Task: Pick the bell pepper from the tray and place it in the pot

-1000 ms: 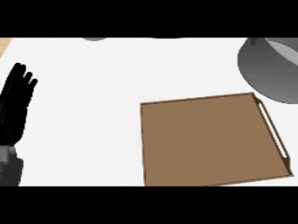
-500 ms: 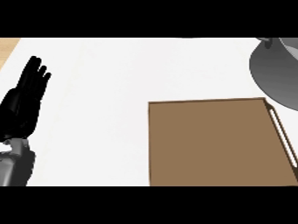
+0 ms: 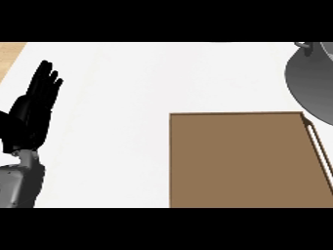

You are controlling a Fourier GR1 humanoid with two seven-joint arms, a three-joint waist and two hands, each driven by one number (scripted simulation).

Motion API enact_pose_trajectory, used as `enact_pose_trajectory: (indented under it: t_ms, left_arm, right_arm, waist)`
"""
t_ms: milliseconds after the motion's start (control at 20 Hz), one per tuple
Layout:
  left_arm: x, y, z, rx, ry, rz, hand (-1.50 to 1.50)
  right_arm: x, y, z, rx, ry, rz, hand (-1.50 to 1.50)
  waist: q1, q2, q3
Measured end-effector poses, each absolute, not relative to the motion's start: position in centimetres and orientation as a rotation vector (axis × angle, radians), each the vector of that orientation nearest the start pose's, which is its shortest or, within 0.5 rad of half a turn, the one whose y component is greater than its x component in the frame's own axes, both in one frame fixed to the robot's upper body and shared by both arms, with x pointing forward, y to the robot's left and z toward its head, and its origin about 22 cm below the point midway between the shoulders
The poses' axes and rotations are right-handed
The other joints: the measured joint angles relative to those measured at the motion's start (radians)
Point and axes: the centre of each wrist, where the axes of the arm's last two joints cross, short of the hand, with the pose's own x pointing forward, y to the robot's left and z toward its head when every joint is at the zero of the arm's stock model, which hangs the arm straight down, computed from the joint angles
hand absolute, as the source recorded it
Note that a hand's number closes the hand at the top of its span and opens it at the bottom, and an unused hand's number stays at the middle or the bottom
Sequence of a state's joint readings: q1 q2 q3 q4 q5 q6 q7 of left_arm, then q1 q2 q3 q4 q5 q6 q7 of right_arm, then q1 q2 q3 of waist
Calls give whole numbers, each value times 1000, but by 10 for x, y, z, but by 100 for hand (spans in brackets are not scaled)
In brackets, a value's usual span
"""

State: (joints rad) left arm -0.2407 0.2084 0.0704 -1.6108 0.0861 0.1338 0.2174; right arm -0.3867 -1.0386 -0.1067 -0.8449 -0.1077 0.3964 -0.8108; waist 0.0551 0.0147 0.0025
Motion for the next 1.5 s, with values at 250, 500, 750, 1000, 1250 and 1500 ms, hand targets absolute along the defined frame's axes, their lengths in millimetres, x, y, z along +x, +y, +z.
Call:
enact_pose_trajectory:
  t_ms: [250, 500, 750, 1000, 1250, 1500]
  left_arm:
    - [295, 262, 90, 148, -1640, 22, 0]
    - [299, 261, 90, 147, -1641, 15, 0]
    - [301, 257, 91, 130, -1651, 9, 0]
    - [302, 257, 91, 121, -1654, 1, 0]
    - [301, 249, 90, 110, -1656, -1, 0]
    - [300, 249, 89, 119, -1650, 8, 0]
  right_arm:
    - [303, -519, 161, -695, -1971, 848, 150]
    - [326, -508, 141, -796, -1951, 904, 150]
    - [345, -497, 130, -796, -1904, 940, 150]
    - [351, -492, 112, -697, -1786, 944, -150]
    - [356, -488, 112, -560, -1728, 951, -150]
    - [363, -482, 113, -406, -1766, 796, -150]
  waist:
    - [15, 5, 1]
    - [19, 8, 1]
    - [27, 8, -5]
    - [36, 12, -7]
    - [37, 7, -16]
    - [27, 6, -15]
